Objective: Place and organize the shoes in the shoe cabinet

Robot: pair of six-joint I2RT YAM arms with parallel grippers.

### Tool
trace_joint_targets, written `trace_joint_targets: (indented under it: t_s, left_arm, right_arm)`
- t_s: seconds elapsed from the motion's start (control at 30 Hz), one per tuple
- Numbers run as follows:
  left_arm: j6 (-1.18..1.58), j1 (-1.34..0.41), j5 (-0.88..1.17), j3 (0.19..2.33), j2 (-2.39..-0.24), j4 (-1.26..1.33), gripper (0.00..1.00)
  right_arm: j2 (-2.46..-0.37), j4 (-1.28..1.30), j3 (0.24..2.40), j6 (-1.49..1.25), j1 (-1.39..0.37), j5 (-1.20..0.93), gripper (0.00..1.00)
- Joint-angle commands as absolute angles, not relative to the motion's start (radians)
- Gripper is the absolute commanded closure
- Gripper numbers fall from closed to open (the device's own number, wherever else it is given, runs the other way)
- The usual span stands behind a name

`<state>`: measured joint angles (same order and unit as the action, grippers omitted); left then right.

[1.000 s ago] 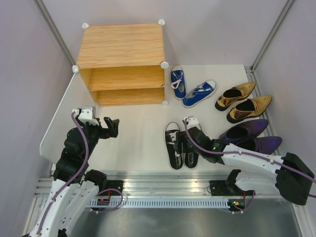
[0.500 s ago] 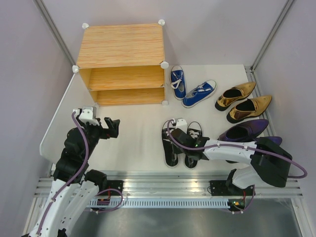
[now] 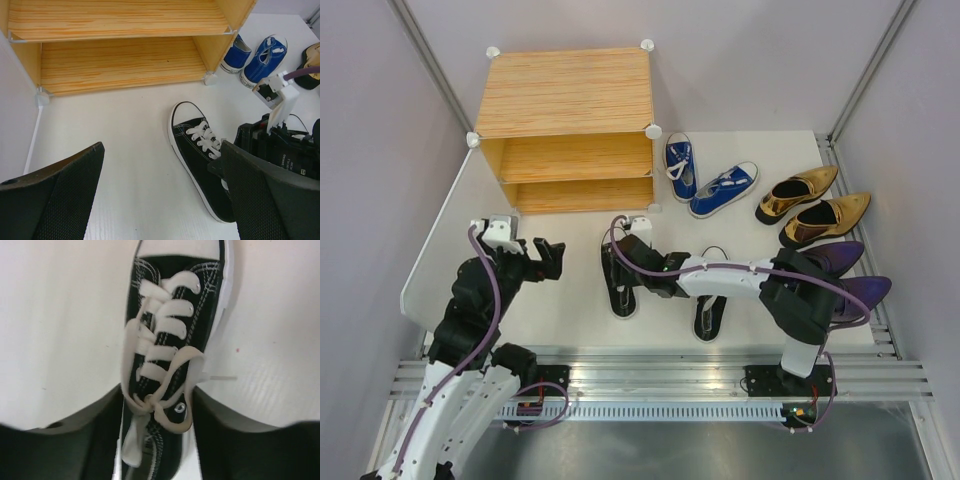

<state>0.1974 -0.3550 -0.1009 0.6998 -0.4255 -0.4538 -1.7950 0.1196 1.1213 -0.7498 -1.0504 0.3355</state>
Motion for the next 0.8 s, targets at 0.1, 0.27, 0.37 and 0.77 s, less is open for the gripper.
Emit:
trace_joint_targets:
  t_s: [0.1, 0.27, 0.37, 0.77]
  left_arm:
    - [0.216, -0.364, -0.08, 0.699, -0.445, -0.419, 0.0]
    - [0.218, -0.364, -0.069, 0.699, -0.471, -0.42, 0.0]
    - [0.219, -0.371, -0.057, 0.71, -0.509, -0.423, 0.01]
    - [0.258, -0.518, -0.048, 0.971, -0.863, -0.604, 0.02]
  right_arm:
    - [-1.721, 0.071, 1.146, -0.799, -1.057, 0.327, 0.23]
    - [-1.547, 0.112, 1.049, -0.796, -1.057, 0.367, 0.2]
    - [-1.414, 0.136, 0.953, -0.801, -1.054, 0.402, 0.19]
    - [-0.878, 0.256, 0.589, -0.867, -1.029, 0.543, 0.18]
